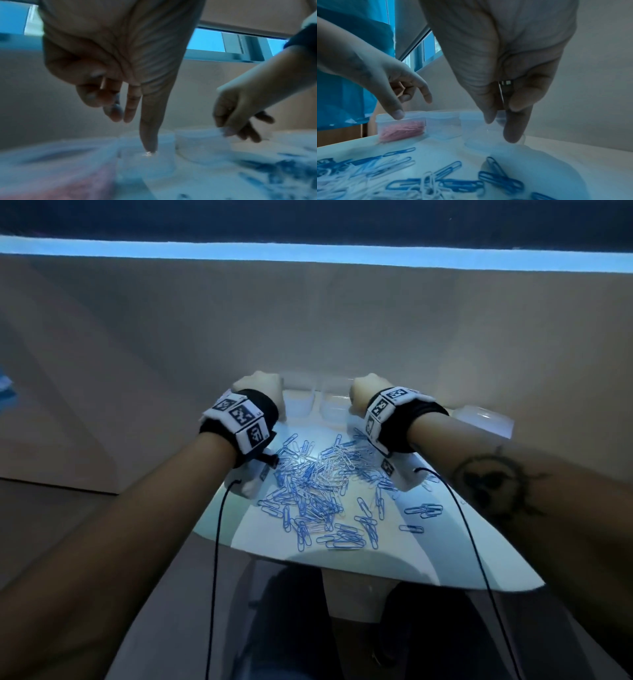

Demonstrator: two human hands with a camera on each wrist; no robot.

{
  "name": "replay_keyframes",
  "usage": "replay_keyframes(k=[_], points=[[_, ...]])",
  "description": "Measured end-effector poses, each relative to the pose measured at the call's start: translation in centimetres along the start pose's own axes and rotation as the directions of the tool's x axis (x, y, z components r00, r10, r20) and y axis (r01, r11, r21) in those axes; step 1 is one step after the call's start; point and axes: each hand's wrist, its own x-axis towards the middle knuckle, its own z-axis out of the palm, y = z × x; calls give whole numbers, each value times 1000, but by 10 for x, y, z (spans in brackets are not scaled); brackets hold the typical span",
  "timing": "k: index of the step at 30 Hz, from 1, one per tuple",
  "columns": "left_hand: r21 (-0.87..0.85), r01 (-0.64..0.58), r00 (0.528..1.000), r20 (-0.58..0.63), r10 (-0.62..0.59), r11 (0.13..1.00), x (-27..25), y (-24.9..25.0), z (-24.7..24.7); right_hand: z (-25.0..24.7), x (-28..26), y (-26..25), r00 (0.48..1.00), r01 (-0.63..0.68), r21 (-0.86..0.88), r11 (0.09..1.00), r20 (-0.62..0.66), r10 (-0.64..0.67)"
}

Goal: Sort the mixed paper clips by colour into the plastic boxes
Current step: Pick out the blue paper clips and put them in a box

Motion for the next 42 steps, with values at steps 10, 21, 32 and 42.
replay_keyframes(k=[10, 21, 32, 42], points=[[66, 40, 999, 25, -42, 997, -1, -50, 19, 1, -7, -8, 986, 128, -79, 989, -99, -135], [-37, -117, 993, -30, 115, 992, 24, -29, 0, 13, 25, -45, 999, -23, 449, 893, 30, 10], [-641, -176, 963, -271, -6, 747, 8, -79, -1, -13, -53, -40, 975, 192, 554, 810, -201, -93], [-837, 151, 965, 10, -262, 526, -68, -158, 47, 43, -43, -154, 940, 291, 459, 839, 24, -339]])
